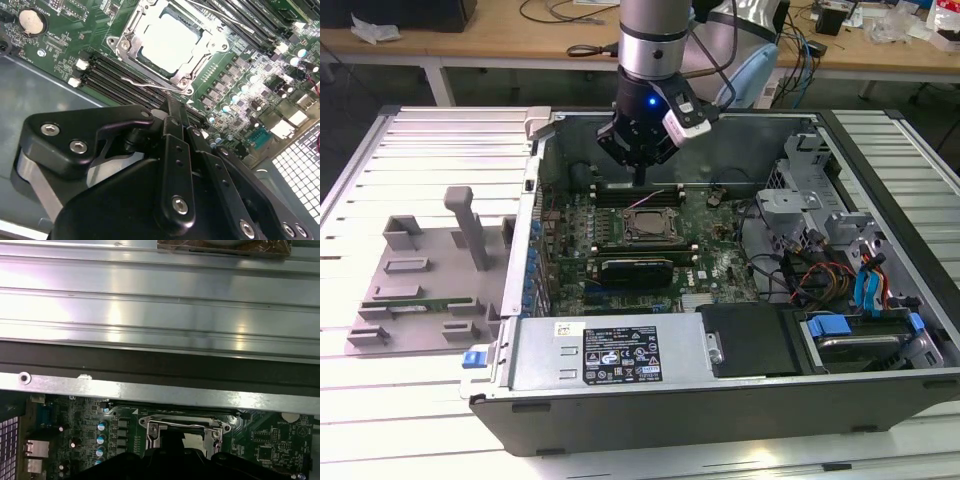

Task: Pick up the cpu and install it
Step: 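Install the first cpu locking lever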

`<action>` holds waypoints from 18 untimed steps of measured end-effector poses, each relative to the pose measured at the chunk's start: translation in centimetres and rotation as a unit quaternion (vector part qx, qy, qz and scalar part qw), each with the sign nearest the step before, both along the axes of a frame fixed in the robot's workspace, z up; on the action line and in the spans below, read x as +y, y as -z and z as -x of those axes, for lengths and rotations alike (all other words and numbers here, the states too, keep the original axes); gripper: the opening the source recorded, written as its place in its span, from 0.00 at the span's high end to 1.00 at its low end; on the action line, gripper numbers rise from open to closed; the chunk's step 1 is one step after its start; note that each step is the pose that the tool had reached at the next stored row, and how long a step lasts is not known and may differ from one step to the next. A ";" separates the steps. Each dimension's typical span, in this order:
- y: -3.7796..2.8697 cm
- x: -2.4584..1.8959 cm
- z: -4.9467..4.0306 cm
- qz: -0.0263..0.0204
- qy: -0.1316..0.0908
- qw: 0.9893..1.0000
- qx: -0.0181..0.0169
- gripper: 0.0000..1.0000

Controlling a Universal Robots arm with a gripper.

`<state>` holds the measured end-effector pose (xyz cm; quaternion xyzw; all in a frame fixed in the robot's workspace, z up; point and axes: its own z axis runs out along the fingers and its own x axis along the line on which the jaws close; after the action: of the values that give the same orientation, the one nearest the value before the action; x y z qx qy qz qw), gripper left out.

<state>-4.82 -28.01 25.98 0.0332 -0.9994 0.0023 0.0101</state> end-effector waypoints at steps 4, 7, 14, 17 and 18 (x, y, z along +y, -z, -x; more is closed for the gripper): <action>0.18 0.00 -0.22 0.000 0.000 1.000 0.000 0.89; 0.37 0.00 -0.35 0.000 0.000 1.000 0.000 0.89; 0.84 0.00 -0.59 0.000 0.000 1.000 0.000 0.89; 1.09 0.00 -0.71 0.000 0.000 1.000 0.000 0.89; 1.16 0.00 -0.73 0.000 0.000 1.000 0.000 0.89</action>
<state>-4.09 -28.01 24.82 0.0332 -0.9994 0.0023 0.0102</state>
